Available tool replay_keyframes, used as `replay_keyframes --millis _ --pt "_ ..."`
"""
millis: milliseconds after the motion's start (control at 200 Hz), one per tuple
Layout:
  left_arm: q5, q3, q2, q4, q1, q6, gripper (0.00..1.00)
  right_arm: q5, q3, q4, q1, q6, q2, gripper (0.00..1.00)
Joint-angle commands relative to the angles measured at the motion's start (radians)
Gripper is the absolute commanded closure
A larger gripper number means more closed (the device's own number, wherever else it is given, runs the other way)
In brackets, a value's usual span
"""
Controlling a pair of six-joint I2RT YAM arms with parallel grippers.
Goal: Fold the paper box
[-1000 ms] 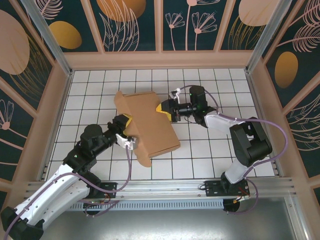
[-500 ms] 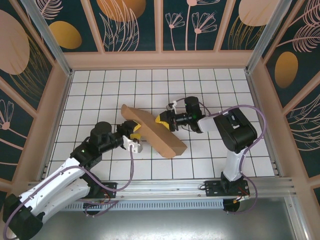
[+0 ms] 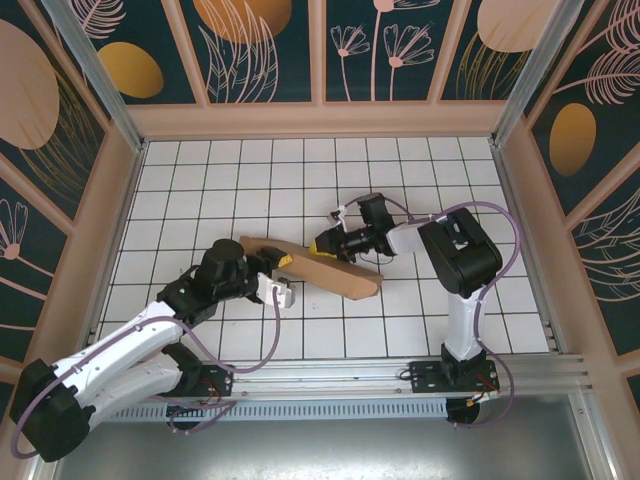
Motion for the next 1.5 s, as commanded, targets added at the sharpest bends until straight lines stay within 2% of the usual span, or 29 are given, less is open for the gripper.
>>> replay_keyframes --millis 0,305,355,751,901,1151,1346,1496 --pt "-0.012 0.033 0.032 -0.002 0.000 -0.059 0.39 -0.039 0.026 -0.033 0.053 -0.063 0.038 0.49" --pt "-0.060 0.090 0.127 0.064 -0.001 -0.166 0.37 -0.013 0.023 -0.024 0.046 -0.073 0.091 0.49" --pt "-0.069 0.095 0.139 0.084 -0.002 -0.188 0.35 -0.004 0.021 -0.024 0.011 -0.073 0.092 0.49" --pt "-0.036 0.131 0.226 0.145 -0.001 -0.333 0.27 0.077 0.003 -0.032 -0.031 -0.124 0.083 0.43" --pt "-0.041 0.125 0.192 0.153 -0.002 -0.372 0.21 0.134 -0.001 -0.048 -0.046 -0.138 0.040 0.40" --pt "-0.042 0.157 0.120 0.157 -0.002 -0.441 0.08 0.298 0.061 -0.191 -0.095 -0.203 -0.094 0.33" --pt "-0.053 0.168 0.082 0.162 -0.001 -0.483 0.04 0.334 0.111 -0.275 -0.094 -0.242 -0.112 0.33" --pt "-0.056 0.200 0.044 0.162 0.000 -0.615 0.03 0.399 0.128 -0.323 -0.089 -0.262 -0.154 0.36"
